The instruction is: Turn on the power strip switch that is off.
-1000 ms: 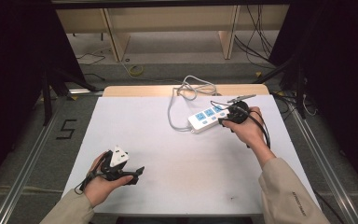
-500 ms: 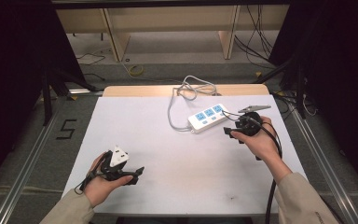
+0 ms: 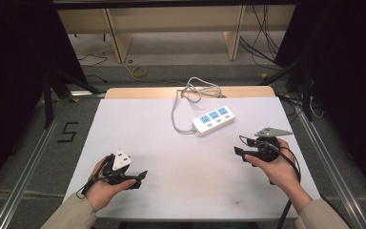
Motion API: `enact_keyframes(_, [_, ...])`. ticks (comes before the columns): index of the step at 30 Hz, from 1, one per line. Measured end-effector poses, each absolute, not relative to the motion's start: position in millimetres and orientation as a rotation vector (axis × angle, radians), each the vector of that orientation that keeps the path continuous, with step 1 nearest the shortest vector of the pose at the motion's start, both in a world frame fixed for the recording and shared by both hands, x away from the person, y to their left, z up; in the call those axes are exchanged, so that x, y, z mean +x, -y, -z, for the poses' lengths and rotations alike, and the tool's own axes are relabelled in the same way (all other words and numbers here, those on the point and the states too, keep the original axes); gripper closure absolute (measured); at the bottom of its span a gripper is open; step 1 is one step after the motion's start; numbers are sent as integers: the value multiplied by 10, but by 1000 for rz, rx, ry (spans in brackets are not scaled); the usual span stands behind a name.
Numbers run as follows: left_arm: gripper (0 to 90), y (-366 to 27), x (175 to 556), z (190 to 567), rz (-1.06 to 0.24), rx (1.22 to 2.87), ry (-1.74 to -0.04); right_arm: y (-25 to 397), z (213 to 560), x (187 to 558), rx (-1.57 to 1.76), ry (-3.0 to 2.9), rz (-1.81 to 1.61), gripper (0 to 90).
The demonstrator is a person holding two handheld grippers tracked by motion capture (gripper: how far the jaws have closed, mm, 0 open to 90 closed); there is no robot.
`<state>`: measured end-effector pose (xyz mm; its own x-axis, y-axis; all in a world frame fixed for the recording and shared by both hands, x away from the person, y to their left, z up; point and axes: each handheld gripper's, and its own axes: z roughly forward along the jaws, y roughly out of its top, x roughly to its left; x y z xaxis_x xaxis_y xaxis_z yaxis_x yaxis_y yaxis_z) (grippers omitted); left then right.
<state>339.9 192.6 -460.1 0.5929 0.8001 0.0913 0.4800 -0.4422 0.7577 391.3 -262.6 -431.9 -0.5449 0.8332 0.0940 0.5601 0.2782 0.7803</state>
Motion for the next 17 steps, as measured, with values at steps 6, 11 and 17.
enact_keyframes(6, [186,-1919,3397,4600,-582,2116,-1009,2691,4383,3698,1259,-2197,-1176,351])
enact_keyframes(11, [187,-1903,3388,4590,-584,2122,-995,2694,4438,3553,1258,-2192,-1201,347])
enact_keyframes(17, [186,-1815,3408,4612,-522,2102,-1006,2721,4411,3494,1252,-2169,-1226,339])
